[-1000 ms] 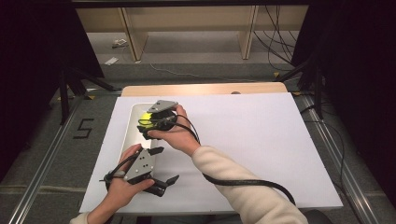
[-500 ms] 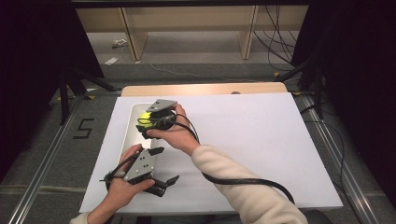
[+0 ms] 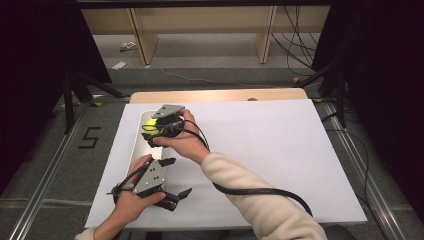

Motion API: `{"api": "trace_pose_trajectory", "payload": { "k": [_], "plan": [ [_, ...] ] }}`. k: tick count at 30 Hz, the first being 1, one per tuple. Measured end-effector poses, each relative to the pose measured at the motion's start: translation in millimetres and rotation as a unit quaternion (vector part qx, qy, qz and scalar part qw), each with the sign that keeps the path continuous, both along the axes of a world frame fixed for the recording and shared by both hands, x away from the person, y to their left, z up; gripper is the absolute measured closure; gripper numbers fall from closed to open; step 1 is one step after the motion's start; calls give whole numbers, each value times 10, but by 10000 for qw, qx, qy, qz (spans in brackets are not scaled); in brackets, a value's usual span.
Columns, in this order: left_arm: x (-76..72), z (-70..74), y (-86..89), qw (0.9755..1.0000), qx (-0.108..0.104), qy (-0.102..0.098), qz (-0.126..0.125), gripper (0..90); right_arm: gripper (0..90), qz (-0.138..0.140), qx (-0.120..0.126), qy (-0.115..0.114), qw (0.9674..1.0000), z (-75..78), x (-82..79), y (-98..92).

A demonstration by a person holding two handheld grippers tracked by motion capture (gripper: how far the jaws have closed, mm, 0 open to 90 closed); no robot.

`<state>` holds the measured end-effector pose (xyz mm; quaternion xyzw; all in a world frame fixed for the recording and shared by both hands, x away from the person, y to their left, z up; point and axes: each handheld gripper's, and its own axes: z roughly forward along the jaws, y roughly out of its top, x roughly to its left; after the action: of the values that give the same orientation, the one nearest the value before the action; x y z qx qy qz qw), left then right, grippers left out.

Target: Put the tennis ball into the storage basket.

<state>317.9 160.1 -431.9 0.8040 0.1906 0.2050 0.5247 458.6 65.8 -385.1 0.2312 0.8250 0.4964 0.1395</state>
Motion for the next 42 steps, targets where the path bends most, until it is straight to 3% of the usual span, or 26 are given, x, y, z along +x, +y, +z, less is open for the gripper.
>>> {"api": "trace_pose_trajectory", "payload": {
  "k": [42],
  "plan": [
    [-8,1,-2,10000,28,6,-31,6,265,161,-215,157,9995,-113,73,187]
  ]
}}
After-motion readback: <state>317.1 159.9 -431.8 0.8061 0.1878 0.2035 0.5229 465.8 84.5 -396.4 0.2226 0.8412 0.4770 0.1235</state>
